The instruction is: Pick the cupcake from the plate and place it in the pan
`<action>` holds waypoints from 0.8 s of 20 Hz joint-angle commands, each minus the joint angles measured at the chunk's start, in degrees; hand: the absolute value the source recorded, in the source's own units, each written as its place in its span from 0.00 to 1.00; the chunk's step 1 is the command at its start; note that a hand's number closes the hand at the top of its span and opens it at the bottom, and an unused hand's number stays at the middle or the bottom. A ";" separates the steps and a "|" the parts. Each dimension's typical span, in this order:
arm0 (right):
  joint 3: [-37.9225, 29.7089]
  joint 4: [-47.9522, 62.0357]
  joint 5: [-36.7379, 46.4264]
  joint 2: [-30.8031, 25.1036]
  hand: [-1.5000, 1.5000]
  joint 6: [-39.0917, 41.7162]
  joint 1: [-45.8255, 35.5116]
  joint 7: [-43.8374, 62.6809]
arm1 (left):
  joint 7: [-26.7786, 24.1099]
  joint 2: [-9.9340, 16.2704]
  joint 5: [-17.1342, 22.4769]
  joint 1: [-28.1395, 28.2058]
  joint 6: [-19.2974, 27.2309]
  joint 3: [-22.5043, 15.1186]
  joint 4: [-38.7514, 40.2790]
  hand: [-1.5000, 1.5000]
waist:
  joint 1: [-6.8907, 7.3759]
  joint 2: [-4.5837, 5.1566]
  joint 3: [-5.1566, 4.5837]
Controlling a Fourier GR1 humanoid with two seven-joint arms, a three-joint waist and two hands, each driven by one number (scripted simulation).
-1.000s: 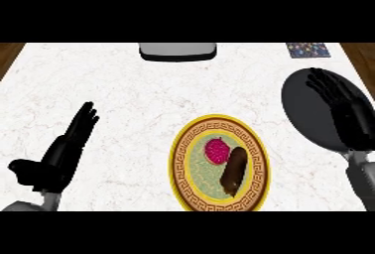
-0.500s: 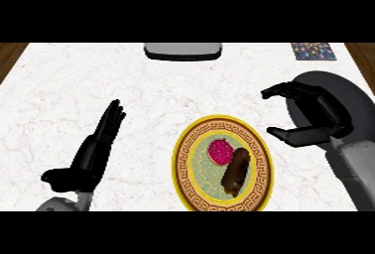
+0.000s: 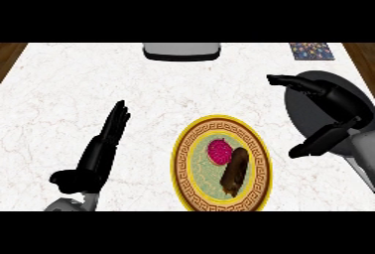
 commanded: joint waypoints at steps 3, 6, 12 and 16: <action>6.95 -5.95 9.25 1.41 0.00 -0.43 -2.76 6.28 | -0.88 -1.25 -0.73 -0.29 -0.66 1.16 1.88 0.50 | -0.34 -0.14 -0.06; 9.61 -8.49 11.21 2.20 0.00 1.27 -7.03 14.26 | -2.08 -0.86 -0.61 1.88 -1.82 0.95 0.62 0.50 | -0.04 -0.33 -0.10; 19.90 -7.05 24.47 5.60 0.00 1.97 -12.38 19.46 | -2.76 -2.61 -2.14 0.07 -1.22 0.96 3.02 0.50 | 0.44 0.01 -0.10; 22.87 -5.95 31.13 5.40 0.00 2.58 -11.31 18.14 | 0.08 -3.36 -2.16 -1.85 -1.43 1.92 3.01 0.50 | -0.17 0.03 -0.03</action>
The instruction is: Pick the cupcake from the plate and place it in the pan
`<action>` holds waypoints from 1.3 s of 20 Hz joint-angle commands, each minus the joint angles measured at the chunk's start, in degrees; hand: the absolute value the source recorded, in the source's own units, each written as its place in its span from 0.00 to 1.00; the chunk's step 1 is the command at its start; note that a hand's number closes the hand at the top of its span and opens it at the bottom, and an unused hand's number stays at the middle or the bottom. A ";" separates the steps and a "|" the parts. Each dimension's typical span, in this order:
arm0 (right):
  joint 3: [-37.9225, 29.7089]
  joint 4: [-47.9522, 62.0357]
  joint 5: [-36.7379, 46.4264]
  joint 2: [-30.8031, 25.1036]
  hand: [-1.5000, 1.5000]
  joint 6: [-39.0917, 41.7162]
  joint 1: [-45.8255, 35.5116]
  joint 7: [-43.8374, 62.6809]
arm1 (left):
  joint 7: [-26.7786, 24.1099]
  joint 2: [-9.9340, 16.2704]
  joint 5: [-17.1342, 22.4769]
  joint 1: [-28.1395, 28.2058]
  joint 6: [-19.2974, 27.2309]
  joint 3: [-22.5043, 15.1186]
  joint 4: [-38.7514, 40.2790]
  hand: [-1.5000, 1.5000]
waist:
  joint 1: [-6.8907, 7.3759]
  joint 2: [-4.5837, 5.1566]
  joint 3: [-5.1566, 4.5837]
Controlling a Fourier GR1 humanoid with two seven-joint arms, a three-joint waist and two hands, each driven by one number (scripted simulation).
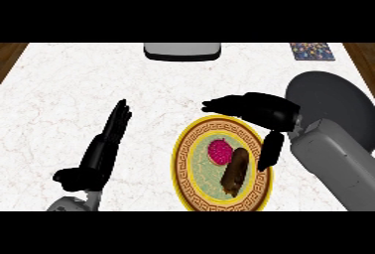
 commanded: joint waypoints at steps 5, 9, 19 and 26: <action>4.57 -0.67 12.41 2.94 0.00 0.45 3.01 2.62 | 0.15 -2.32 -2.09 -1.03 -0.16 2.39 2.07 0.50 | -0.57 0.03 0.03; 2.94 0.10 16.24 7.57 0.00 0.04 6.90 2.63 | 1.40 -1.40 -1.82 -0.23 -4.36 4.71 0.45 0.50 | -0.53 0.00 0.04; -1.23 7.64 23.61 17.27 0.00 0.00 6.16 2.69 | 3.35 -6.92 -7.54 0.53 -2.77 4.06 -0.37 0.50 | -0.21 0.05 0.05; -4.42 14.83 29.19 18.72 0.00 -2.57 5.94 -4.78 | 2.05 -6.95 -8.58 4.31 -6.31 5.98 -3.52 0.50 | -0.07 0.08 0.05</action>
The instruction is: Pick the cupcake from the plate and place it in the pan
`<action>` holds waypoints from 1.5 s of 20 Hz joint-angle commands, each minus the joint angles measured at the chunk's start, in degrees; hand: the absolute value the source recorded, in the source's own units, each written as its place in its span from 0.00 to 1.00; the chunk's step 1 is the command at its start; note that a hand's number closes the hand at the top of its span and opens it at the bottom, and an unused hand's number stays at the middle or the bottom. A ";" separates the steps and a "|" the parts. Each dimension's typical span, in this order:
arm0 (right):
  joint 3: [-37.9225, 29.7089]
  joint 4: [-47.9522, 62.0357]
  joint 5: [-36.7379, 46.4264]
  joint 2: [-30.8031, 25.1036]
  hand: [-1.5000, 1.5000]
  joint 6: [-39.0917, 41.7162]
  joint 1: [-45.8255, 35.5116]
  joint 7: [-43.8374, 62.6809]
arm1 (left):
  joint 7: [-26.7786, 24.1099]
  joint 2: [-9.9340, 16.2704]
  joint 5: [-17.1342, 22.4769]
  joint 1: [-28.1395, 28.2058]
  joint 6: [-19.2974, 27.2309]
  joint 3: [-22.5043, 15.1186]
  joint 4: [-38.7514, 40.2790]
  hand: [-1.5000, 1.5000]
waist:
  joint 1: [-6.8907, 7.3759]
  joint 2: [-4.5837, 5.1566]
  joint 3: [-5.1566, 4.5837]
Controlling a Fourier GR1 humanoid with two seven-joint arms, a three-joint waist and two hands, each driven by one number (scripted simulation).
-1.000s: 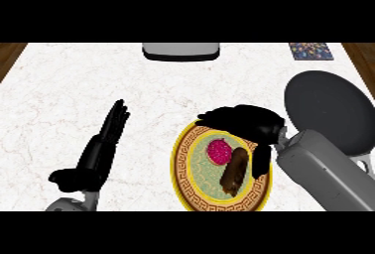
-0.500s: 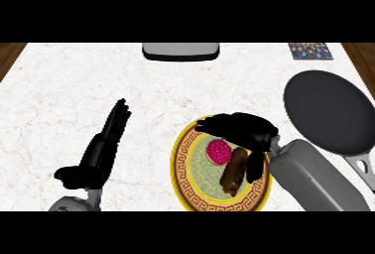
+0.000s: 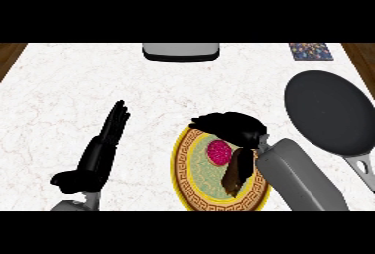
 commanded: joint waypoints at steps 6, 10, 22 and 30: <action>-0.14 14.05 7.83 8.25 0.00 -5.37 -2.80 -0.43 | -1.01 0.50 -0.47 4.75 -3.02 1.78 -2.86 0.50 | 0.49 0.12 0.05; 3.94 11.63 11.62 3.85 1.00 -3.58 -3.21 -8.36 | 1.75 -0.57 -0.32 1.33 -3.39 2.46 -1.77 0.50 | 0.12 0.05 0.05; -1.18 13.97 17.32 4.68 1.00 -15.75 -1.82 -13.16 | 0.56 -5.93 -5.42 0.55 -0.42 0.55 0.66 0.50 | -0.08 0.07 0.07; -16.02 7.40 16.17 8.58 1.00 -23.44 5.84 15.27 | 0.18 -2.15 -2.71 1.86 -2.16 5.46 0.59 0.50 | -4.21 -1.37 0.01</action>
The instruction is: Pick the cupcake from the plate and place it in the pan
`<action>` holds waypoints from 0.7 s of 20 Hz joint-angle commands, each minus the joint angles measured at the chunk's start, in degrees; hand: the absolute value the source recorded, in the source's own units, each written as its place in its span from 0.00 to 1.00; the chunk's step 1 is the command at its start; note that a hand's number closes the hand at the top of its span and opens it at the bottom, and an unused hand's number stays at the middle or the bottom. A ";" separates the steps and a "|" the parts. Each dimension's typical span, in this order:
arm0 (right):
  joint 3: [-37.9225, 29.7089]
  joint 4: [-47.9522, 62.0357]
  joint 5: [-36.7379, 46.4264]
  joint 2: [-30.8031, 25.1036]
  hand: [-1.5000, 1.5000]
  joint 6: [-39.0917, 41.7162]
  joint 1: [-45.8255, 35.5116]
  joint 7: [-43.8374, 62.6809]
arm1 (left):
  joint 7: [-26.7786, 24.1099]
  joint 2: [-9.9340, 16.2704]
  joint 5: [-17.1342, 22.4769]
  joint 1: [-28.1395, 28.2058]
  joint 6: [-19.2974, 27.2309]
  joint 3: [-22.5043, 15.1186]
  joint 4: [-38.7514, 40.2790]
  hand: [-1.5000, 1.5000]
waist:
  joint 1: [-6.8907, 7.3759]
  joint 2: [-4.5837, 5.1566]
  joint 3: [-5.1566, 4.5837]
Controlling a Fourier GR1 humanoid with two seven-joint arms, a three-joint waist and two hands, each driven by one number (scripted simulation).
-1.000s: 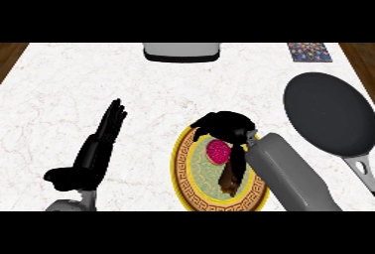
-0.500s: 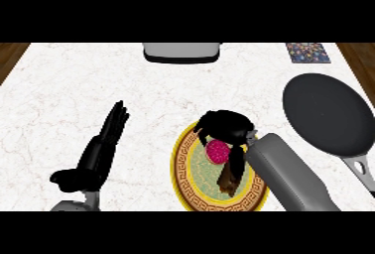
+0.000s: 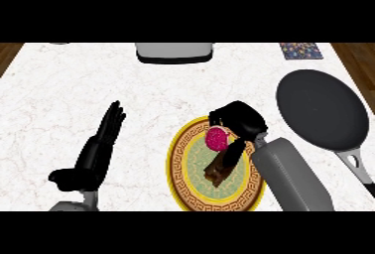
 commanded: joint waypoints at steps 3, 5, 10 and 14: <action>-10.02 -5.95 3.04 5.34 1.00 -9.91 2.46 26.46 | -1.17 0.21 -0.24 1.85 0.33 0.57 1.09 0.50 | -2.09 -0.16 0.09; -6.65 -11.84 7.33 6.08 1.00 -14.33 3.31 33.15 | 1.04 0.56 -0.11 1.55 0.50 0.56 -0.49 0.50 | -1.25 -0.47 0.17; -1.81 -28.23 10.72 6.19 1.00 -19.83 8.69 43.78 | 0.63 1.02 0.49 2.40 -0.96 0.34 -1.74 0.50 | 0.03 0.02 0.26; -0.81 -39.31 11.63 6.22 1.00 -15.74 8.91 53.60 | 1.93 -0.25 0.02 -2.20 -0.61 0.69 0.65 0.50 | 0.49 0.65 0.26</action>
